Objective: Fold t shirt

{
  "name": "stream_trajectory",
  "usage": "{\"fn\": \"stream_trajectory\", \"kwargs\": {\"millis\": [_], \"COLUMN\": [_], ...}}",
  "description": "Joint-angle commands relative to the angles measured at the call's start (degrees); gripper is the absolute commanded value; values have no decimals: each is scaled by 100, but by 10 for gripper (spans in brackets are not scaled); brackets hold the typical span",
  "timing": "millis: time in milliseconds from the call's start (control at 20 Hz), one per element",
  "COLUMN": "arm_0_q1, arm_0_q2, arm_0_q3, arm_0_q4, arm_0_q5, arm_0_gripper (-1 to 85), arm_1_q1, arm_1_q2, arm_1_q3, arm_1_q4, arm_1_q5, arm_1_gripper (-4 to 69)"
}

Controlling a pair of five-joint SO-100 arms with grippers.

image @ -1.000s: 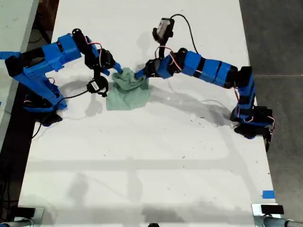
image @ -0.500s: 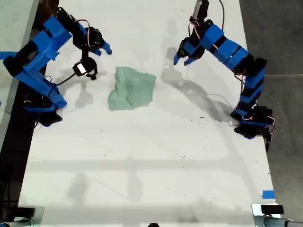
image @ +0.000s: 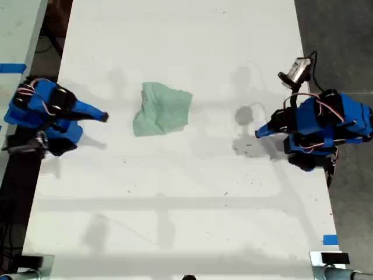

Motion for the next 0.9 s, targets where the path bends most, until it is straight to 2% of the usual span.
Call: {"fn": "stream_trajectory", "kwargs": {"millis": [0, 150, 200, 250, 300, 450, 550, 600, 700, 850], "arm_0_q1": [-79, -360, -369, -360, -369, -817, -1116, -1230, -1354, -1327], "arm_0_q2": [360, 352, 360, 360, 360, 360, 360, 360, 360, 360], "arm_0_q3": [1099, 1406, 1494, 1512, 1512, 1512, 1512, 1512, 1512, 1512], "arm_0_q4": [26, 686, 694, 694, 738, 896, 896, 896, 896, 896], "arm_0_q5": [-193, -220, -193, -158, -158, -211, -202, -202, -202, -202], "arm_0_gripper": [-1, 6, 23, 44, 48, 49, 49, 49, 49, 50], "arm_1_q1": [-519, -290, -176, -176, -176, -185, -527, -606, -606, -598], "arm_1_q2": [2004, 1951, 1951, 1960, 1951, 1942, 1942, 1951, 1951, 1951], "arm_1_q3": [2426, 3103, 3278, 3507, 3691, 3832, 3850, 3850, 3850, 3850], "arm_1_q4": [-835, -642, -624, -765, -896, -1125, -1160, -1151, -1151, -1151], "arm_1_q5": [158, 246, 105, 79, 105, -413, 211, 132, -729, -624], "arm_1_gripper": [0, -32, 14, 126, 174, 164, 164, 164, 164, 164]}}
